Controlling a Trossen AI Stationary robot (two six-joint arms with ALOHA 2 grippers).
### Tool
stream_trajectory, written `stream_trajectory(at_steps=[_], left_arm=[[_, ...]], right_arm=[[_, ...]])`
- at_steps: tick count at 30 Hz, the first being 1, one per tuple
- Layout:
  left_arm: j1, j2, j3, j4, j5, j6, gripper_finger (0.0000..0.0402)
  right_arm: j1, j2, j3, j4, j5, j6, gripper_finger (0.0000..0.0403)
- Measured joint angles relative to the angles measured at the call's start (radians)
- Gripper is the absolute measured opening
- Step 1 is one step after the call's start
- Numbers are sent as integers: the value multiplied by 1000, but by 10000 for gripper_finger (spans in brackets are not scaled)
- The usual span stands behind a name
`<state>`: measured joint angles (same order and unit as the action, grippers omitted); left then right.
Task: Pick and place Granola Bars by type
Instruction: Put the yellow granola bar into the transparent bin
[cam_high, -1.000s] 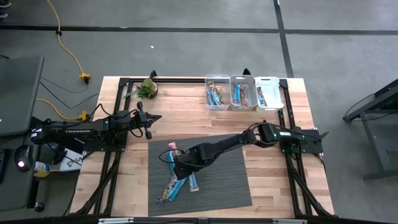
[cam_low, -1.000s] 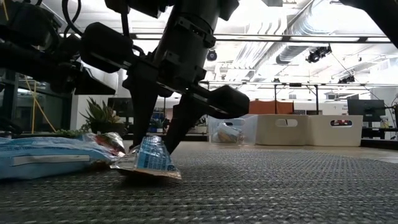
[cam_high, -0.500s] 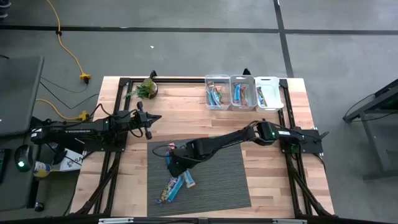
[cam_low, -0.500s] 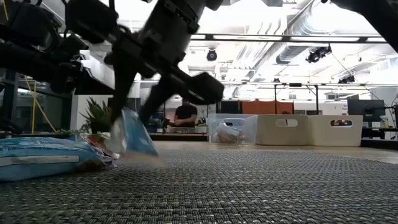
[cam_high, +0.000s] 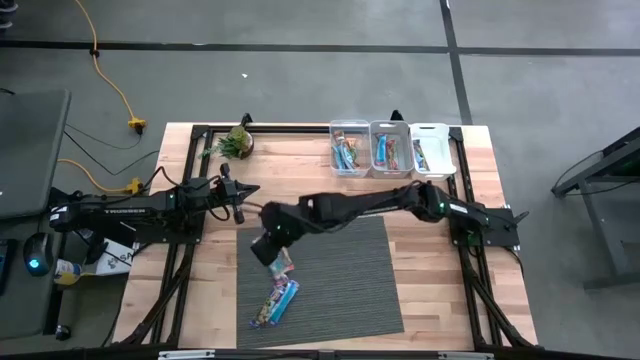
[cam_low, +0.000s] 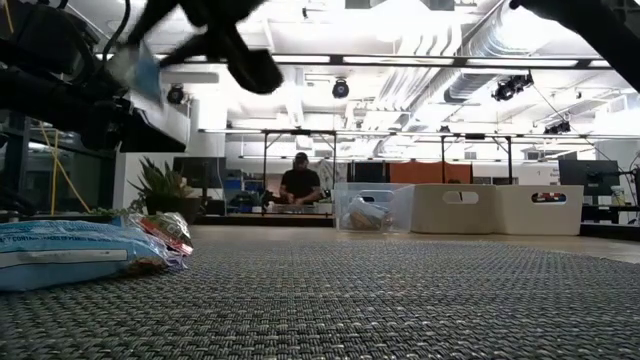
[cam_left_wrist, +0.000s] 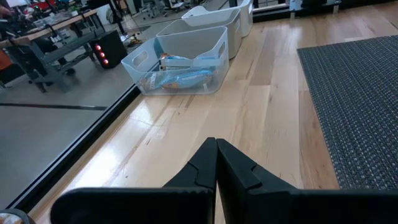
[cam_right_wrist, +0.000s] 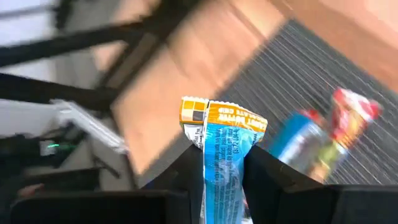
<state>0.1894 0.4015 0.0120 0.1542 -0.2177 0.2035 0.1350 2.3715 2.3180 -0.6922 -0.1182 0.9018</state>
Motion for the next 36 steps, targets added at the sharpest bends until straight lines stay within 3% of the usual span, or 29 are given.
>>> stream_trajectory(at_steps=[11, 22, 36], left_arm=[[0, 0, 0, 0, -1, 0, 1], [0, 0, 0, 0, -1, 0, 1], [0, 0, 0, 0, -1, 0, 1]], right_arm=[[-47, -106, -15, 315, -81, -204, 82], [-77, -122, -15, 585, -291, -293, 82], [-186, -122, -15, 646, -277, -275, 82]])
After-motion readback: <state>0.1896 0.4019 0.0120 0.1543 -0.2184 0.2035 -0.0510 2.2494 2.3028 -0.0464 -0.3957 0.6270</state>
